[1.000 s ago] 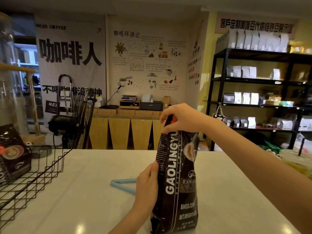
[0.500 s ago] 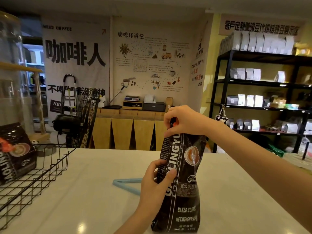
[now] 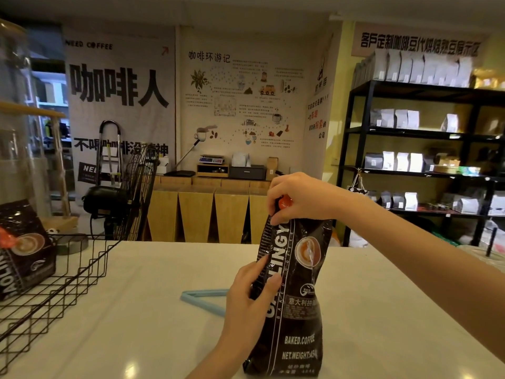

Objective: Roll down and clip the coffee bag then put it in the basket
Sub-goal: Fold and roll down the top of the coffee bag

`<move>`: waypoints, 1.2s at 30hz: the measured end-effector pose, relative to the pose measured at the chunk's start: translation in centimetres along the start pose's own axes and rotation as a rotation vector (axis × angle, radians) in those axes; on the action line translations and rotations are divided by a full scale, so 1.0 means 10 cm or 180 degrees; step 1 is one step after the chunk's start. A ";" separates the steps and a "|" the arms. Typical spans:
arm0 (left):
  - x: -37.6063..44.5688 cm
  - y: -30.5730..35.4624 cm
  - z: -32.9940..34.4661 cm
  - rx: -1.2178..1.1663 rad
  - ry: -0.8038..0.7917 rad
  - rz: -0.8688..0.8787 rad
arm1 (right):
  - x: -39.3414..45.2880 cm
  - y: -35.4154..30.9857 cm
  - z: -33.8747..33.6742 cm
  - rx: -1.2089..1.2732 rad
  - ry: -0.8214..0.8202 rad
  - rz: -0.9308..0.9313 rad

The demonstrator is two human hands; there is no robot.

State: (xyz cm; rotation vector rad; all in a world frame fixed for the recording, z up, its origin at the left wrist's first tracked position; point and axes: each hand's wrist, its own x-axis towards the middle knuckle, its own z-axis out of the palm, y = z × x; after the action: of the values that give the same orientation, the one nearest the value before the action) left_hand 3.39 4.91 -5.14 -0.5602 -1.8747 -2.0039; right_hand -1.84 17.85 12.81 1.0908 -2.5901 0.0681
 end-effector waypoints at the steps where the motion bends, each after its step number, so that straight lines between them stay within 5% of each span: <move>1: -0.01 0.01 0.01 -0.0032 -0.0029 0.0010 | 0.01 0.00 -0.01 -0.0076 -0.0016 0.0012; 17: 0.07 0.17 0.15 -0.0238 0.0081 0.0012 | 0.08 -0.12 0.03 -0.0173 0.0679 -0.0072; 23: 0.05 0.19 0.17 -0.0148 0.0236 0.0098 | 0.12 -0.05 0.14 -0.1052 0.0689 0.0234; 36: 0.04 0.20 0.07 -0.0519 0.0235 -0.0276 | 0.23 -0.09 0.25 -0.1597 0.0581 0.0091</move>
State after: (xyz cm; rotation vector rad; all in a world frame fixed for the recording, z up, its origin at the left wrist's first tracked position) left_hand 4.06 5.48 -3.19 -0.4475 -1.7307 -2.2163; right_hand -3.46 15.23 11.10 0.8177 -2.2776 -0.4315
